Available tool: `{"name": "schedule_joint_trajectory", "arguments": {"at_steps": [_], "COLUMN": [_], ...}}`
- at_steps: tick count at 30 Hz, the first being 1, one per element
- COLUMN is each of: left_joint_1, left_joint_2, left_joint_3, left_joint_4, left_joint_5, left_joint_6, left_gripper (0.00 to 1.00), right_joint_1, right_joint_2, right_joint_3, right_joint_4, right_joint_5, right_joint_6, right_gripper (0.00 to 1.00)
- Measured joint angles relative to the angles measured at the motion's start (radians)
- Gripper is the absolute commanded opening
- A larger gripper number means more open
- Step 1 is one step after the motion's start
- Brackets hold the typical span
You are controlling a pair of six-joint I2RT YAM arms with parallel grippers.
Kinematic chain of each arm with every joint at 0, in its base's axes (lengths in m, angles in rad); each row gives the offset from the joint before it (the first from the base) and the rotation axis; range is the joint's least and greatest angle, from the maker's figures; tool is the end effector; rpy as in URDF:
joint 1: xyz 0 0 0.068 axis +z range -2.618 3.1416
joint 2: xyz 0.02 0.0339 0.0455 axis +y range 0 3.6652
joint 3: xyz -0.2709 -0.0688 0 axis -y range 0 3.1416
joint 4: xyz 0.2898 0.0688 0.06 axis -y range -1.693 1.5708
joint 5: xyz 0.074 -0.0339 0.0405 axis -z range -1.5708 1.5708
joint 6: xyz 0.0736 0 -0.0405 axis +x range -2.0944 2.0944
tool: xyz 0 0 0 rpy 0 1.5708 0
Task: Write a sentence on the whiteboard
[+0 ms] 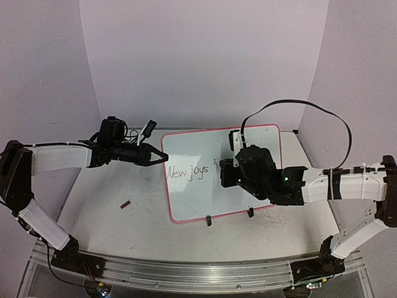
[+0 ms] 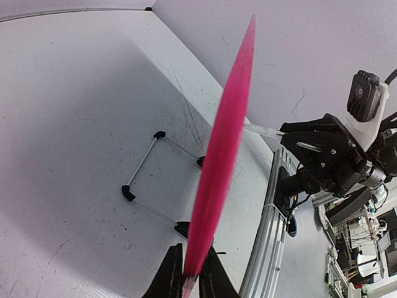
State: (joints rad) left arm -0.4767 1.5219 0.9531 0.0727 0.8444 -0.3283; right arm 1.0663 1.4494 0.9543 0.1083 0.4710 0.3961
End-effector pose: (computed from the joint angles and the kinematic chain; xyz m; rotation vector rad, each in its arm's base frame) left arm 0.3224 -0.2284 0.2200 0.7124 2.0416 -1.3508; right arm 0.2226 0.3340 0.2449 -0.3395 1.9188 0.5202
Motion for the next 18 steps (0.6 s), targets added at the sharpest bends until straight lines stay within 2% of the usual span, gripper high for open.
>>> {"name": "schedule_joint_trajectory", "arguments": {"at_steps": [18], "left_joint_1": [0.0], "left_joint_2": [0.0], "left_joint_3": [0.0], "left_joint_4": [0.0], "left_joint_5": [0.0], "left_joint_6": [0.0], "left_gripper": [0.09], "right_joint_1": [-0.002], "right_joint_2": [0.01], "right_joint_3": [0.001], "right_joint_4": [-0.005], "right_joint_5": [-0.004], "right_joint_6": [0.031], "right_gripper": [0.0]}}
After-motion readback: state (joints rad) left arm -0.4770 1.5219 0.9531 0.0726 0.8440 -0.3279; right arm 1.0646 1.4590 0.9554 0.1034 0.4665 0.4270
